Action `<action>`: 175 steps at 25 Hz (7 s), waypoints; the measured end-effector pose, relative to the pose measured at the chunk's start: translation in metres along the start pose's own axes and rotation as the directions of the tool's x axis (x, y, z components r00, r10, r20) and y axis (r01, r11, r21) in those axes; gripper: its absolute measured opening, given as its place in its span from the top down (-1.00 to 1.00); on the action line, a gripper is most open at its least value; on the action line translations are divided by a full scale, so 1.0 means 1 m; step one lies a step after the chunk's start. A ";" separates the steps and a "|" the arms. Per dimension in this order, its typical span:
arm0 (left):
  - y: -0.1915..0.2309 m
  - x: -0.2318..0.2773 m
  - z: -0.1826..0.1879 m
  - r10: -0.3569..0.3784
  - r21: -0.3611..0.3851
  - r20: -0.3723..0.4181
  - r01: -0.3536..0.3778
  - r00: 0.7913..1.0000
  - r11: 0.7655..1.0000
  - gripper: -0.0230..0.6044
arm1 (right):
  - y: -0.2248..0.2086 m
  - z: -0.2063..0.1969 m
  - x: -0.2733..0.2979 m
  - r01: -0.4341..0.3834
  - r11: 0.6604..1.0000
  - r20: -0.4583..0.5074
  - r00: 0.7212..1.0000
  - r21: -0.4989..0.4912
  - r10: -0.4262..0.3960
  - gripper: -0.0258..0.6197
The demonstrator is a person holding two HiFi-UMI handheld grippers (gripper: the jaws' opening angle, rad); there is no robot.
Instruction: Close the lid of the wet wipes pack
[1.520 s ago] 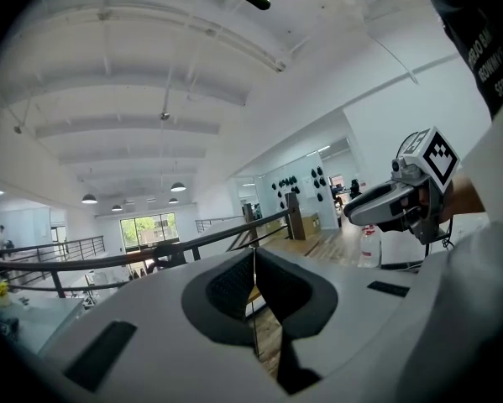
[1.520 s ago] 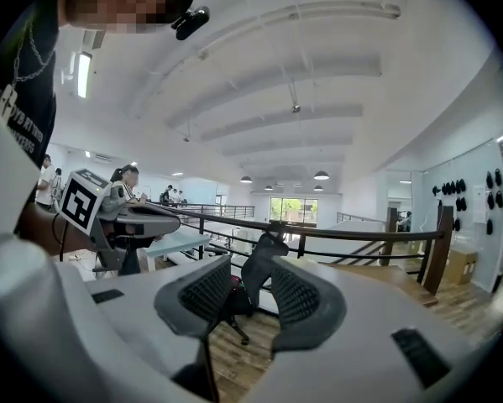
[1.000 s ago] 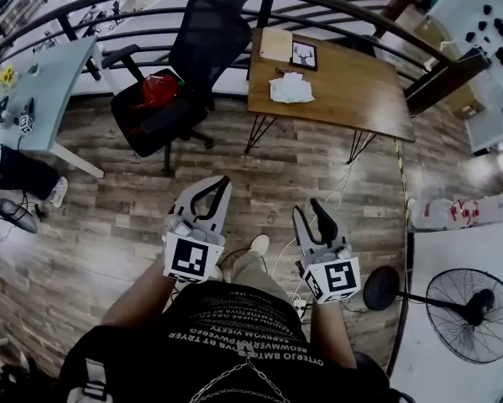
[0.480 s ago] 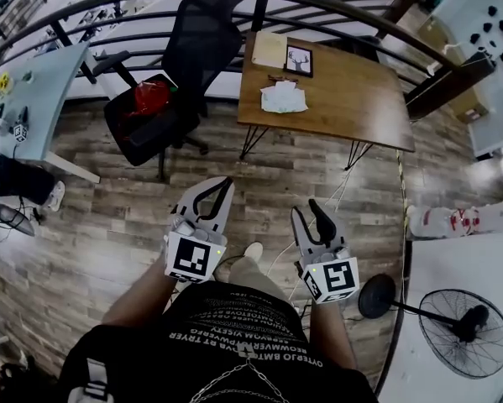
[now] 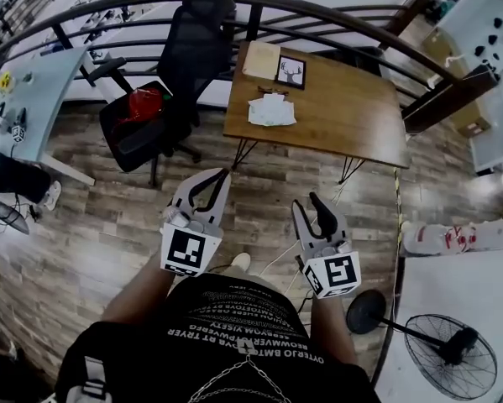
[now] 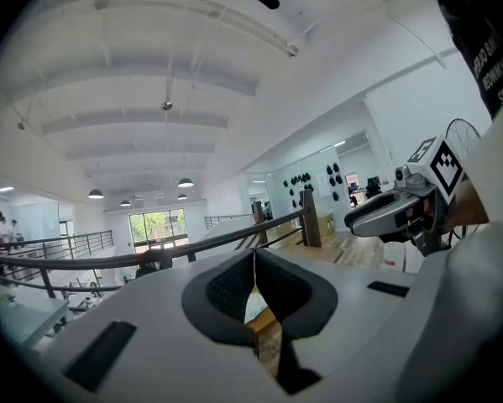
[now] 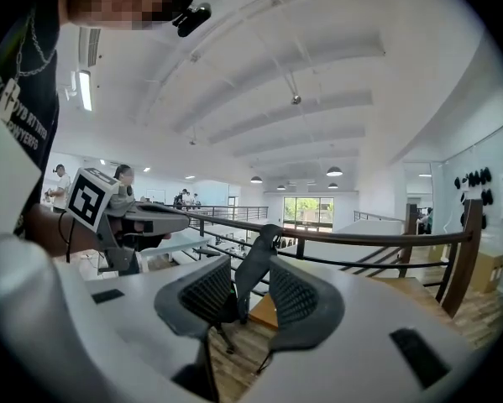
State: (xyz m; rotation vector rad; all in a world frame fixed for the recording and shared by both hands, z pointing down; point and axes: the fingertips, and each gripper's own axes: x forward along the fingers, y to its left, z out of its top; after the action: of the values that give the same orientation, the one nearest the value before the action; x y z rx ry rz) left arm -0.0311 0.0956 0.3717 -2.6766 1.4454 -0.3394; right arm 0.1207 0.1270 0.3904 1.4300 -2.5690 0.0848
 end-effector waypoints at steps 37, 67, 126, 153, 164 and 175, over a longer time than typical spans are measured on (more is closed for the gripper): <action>0.037 0.087 0.010 0.050 0.054 -0.018 -0.049 0.999 0.997 0.83 | -0.074 0.000 0.077 -0.087 0.996 0.021 0.996 0.025 0.086 0.54; 0.172 0.201 -0.002 -0.012 0.002 0.011 0.012 1.000 1.000 0.83 | -0.102 0.024 0.249 -0.083 0.995 -0.058 0.995 0.047 0.086 0.54; 0.202 0.395 -0.082 0.103 -0.088 -0.220 -0.125 0.970 0.988 0.83 | -0.256 -0.151 0.461 -0.253 0.958 -0.327 0.901 0.135 0.284 0.87; 0.204 0.386 -0.094 0.082 -0.028 -0.267 -0.093 0.960 0.995 0.83 | -0.263 -0.301 0.481 -0.106 0.956 -0.549 0.799 0.274 0.246 0.87; 0.203 0.363 -0.081 0.067 -0.038 -0.221 -0.078 0.973 0.996 0.83 | -0.235 -0.309 0.456 -0.099 0.950 -0.560 0.788 0.295 0.256 0.87; 0.212 0.340 -0.080 0.058 -0.004 -0.230 -0.061 0.971 0.998 0.83 | -0.211 -0.330 0.449 -0.063 0.948 -0.589 0.770 0.311 0.244 0.88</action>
State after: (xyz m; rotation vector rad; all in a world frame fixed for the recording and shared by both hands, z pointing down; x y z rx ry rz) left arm -0.0424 -0.3024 0.4655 -2.6682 1.5870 -0.6582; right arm 0.1179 -0.3118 0.7940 1.0116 -2.1446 0.8292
